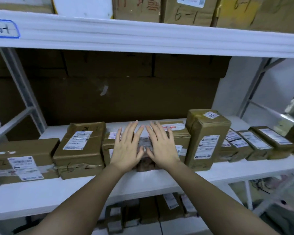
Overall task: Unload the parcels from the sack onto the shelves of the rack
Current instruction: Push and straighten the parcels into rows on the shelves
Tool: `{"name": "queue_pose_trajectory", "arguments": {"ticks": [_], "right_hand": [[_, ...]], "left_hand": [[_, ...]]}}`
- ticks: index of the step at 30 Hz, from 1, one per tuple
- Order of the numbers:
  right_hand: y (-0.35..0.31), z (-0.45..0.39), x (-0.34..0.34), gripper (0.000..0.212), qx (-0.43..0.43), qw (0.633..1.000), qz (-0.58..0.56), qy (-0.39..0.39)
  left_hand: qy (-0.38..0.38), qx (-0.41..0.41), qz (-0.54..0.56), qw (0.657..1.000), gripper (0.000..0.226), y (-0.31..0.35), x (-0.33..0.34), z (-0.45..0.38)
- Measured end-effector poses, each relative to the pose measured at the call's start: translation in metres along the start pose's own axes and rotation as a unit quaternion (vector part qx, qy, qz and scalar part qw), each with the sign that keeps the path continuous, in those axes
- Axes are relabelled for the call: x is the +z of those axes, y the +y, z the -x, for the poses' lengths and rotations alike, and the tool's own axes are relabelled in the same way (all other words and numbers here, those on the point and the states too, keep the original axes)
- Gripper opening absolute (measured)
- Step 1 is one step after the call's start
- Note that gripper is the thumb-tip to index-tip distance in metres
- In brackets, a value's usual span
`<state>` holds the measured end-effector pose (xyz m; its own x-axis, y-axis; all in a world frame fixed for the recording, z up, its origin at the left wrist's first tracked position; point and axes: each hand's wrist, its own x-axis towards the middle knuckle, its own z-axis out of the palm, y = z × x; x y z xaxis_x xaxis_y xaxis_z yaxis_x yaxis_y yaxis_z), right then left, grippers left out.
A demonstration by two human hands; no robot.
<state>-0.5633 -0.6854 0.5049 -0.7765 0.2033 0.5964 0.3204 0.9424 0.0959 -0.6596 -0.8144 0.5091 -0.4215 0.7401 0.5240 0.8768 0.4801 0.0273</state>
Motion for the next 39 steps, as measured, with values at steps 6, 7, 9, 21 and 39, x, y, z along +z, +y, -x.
{"name": "queue_pose_trajectory", "arguments": {"ticks": [6,7,9,21,39], "right_hand": [[0.099,0.004,-0.039,0.078,-0.003,0.999,0.038,0.027],[0.118,0.005,-0.045,0.078,-0.004,0.998,0.046,0.030],[0.146,0.004,-0.054,0.080,-0.001,0.998,0.067,0.021],[0.204,0.009,-0.066,0.091,0.023,0.989,0.034,-0.144],[0.208,0.001,-0.053,0.092,0.021,0.985,0.040,-0.167]], "left_hand": [[-0.027,-0.008,-0.014,1.000,0.070,0.091,0.017,-0.032],[-0.028,-0.012,-0.013,0.999,0.070,0.108,0.021,-0.038],[-0.034,-0.018,-0.020,0.999,0.071,0.133,0.027,-0.049],[-0.222,-0.123,-0.111,0.961,0.090,0.188,0.047,-0.097],[-0.232,-0.140,-0.089,0.958,0.090,0.189,0.055,-0.093]]}}
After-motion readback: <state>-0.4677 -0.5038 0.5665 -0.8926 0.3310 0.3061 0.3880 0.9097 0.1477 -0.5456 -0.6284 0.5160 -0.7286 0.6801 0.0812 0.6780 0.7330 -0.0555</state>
